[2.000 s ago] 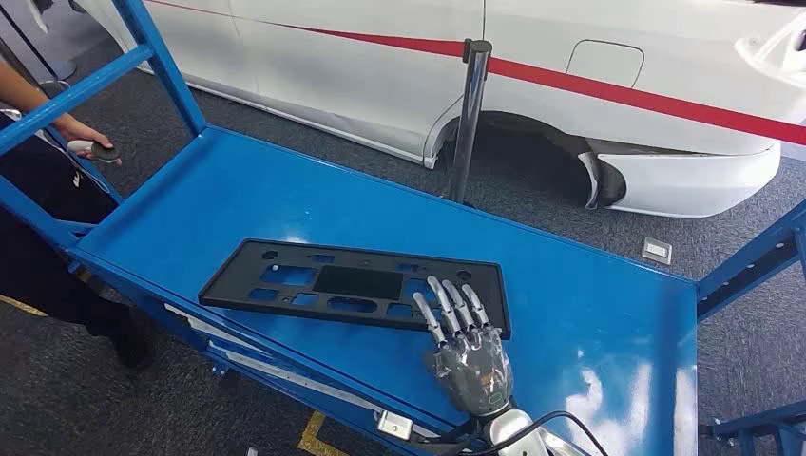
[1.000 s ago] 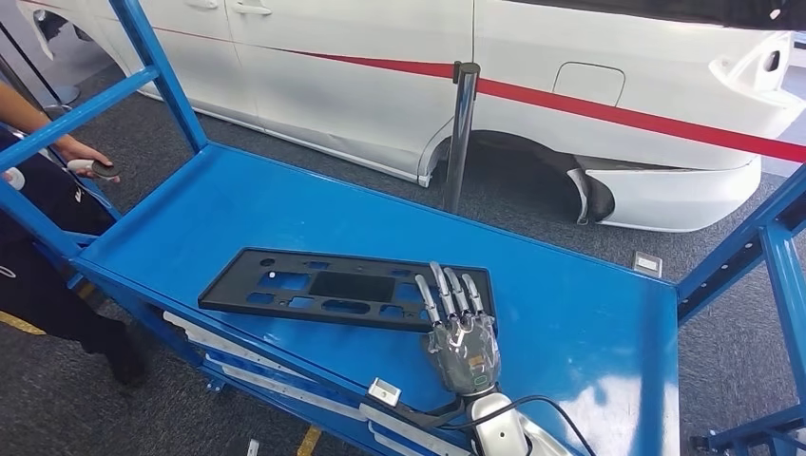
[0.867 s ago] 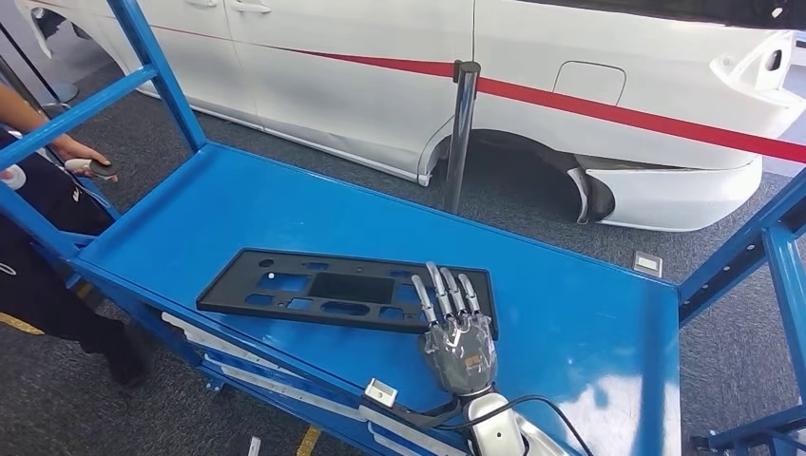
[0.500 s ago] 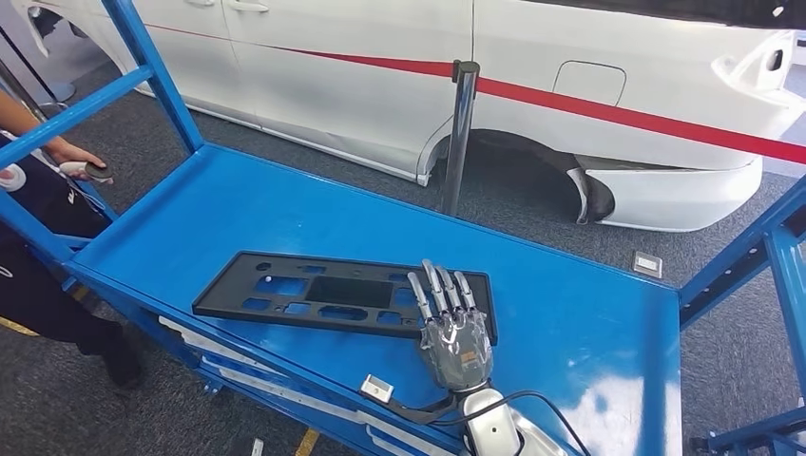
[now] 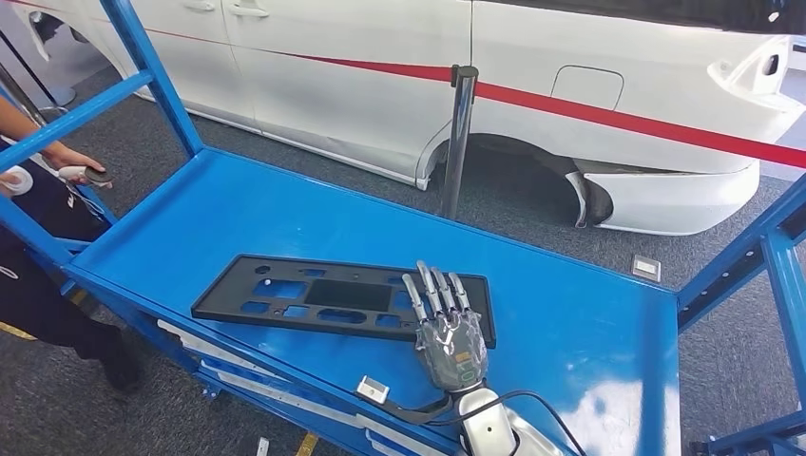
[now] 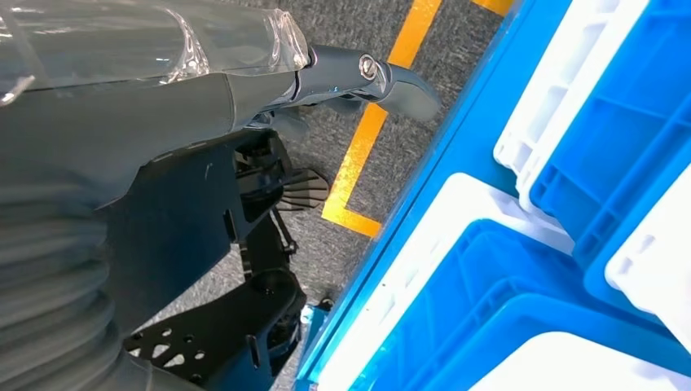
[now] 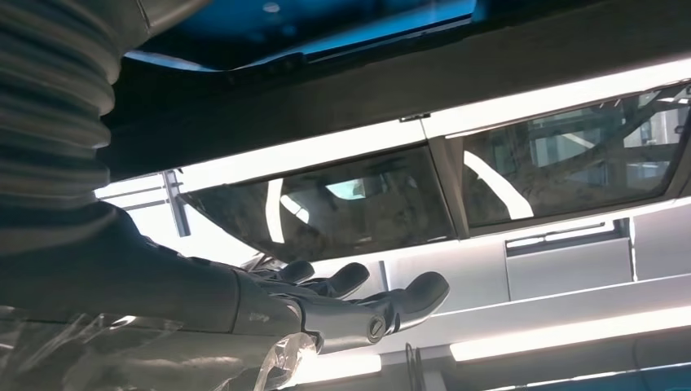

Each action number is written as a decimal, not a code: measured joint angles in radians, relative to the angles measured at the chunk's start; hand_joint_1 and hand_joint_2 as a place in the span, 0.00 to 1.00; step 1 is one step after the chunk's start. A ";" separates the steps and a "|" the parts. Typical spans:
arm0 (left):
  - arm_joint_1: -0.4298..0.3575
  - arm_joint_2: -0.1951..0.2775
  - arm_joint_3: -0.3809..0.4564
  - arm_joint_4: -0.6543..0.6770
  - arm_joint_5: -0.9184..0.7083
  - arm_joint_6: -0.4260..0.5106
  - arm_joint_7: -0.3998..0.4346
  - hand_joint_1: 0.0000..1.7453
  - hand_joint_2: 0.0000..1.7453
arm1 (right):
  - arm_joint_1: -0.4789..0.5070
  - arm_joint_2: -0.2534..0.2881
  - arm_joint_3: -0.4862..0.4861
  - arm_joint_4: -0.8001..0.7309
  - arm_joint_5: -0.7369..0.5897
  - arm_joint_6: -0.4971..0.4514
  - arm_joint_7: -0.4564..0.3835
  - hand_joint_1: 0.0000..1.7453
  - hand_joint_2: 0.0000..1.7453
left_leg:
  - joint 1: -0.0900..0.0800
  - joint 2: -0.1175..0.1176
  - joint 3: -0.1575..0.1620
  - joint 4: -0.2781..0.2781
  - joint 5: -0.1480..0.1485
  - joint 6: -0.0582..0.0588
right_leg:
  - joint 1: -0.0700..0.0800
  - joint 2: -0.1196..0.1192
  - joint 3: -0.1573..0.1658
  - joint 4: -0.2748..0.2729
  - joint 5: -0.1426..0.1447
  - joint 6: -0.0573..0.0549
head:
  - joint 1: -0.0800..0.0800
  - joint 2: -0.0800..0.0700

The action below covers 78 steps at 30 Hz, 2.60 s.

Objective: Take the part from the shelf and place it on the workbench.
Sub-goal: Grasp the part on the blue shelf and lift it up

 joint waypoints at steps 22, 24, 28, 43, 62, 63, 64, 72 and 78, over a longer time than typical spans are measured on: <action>0.004 -0.002 0.000 0.000 0.013 0.001 -0.006 0.00 1.00 | 0.000 0.021 0.007 0.011 -0.003 0.000 -0.023 0.00 1.00 | 0.004 0.000 0.014 -0.001 -0.012 -0.003 | 0.002 0.000 0.013 0.000 -0.013 -0.004 | 0.000 0.000; 0.002 -0.003 0.000 0.000 0.013 0.001 -0.009 0.00 1.00 | 0.000 0.023 0.008 0.010 -0.003 0.000 -0.026 0.00 1.00 | 0.004 -0.001 0.015 -0.001 -0.011 -0.003 | 0.002 0.000 0.014 0.000 -0.013 -0.004 | 0.000 0.000; 0.002 -0.002 0.000 0.000 0.013 0.002 -0.013 0.00 1.00 | 0.000 0.027 0.010 0.010 -0.015 0.000 -0.032 0.00 1.00 | 0.004 -0.001 0.015 -0.001 -0.012 -0.003 | 0.002 -0.001 0.014 0.000 -0.013 -0.004 | 0.000 0.000; 0.007 -0.002 0.000 0.000 -0.023 0.014 -0.070 0.00 1.00 | 0.003 0.036 0.013 0.004 -0.003 0.000 -0.035 0.00 1.00 | 0.004 -0.002 0.014 0.000 -0.016 -0.003 | 0.001 -0.001 0.014 0.000 -0.017 -0.003 | 0.000 0.000; 0.013 -0.003 -0.003 0.000 -0.059 0.104 -0.039 0.00 0.00 | 0.005 0.036 0.025 -0.005 -0.003 0.000 -0.052 0.60 0.00 | 0.004 -0.002 0.014 0.000 -0.018 -0.003 | 0.001 -0.002 0.014 0.000 -0.019 -0.002 | 0.000 0.000; 0.014 -0.003 -0.003 0.000 -0.058 0.103 -0.036 0.00 0.00 | 0.005 0.036 0.027 -0.005 -0.003 0.000 -0.053 0.85 0.00 | 0.004 -0.002 0.014 0.000 -0.018 -0.003 | 0.001 -0.002 0.015 0.000 -0.019 -0.002 | 0.000 0.000; 0.015 -0.003 -0.003 0.000 -0.058 0.103 -0.035 0.00 0.00 | 0.005 0.036 0.028 -0.005 -0.003 0.000 -0.054 1.00 0.00 | 0.004 -0.002 0.014 0.000 -0.018 -0.003 | 0.001 -0.002 0.015 0.000 -0.019 -0.002 | 0.000 0.000; 0.017 -0.003 -0.003 0.000 -0.058 0.093 -0.035 0.00 0.00 | 0.003 0.036 0.038 -0.005 -0.003 0.000 -0.066 1.00 0.00 | 0.004 -0.002 0.014 0.000 -0.018 -0.003 | 0.001 -0.002 0.014 0.000 -0.020 -0.002 | 0.000 0.000; 0.019 -0.003 -0.003 0.000 -0.057 0.088 -0.037 0.00 0.00 | 0.003 0.036 0.044 -0.005 -0.004 0.000 -0.065 0.58 0.00 | 0.004 -0.002 0.014 0.000 -0.018 -0.003 | 0.001 -0.002 0.014 0.000 -0.020 -0.002 | 0.000 0.000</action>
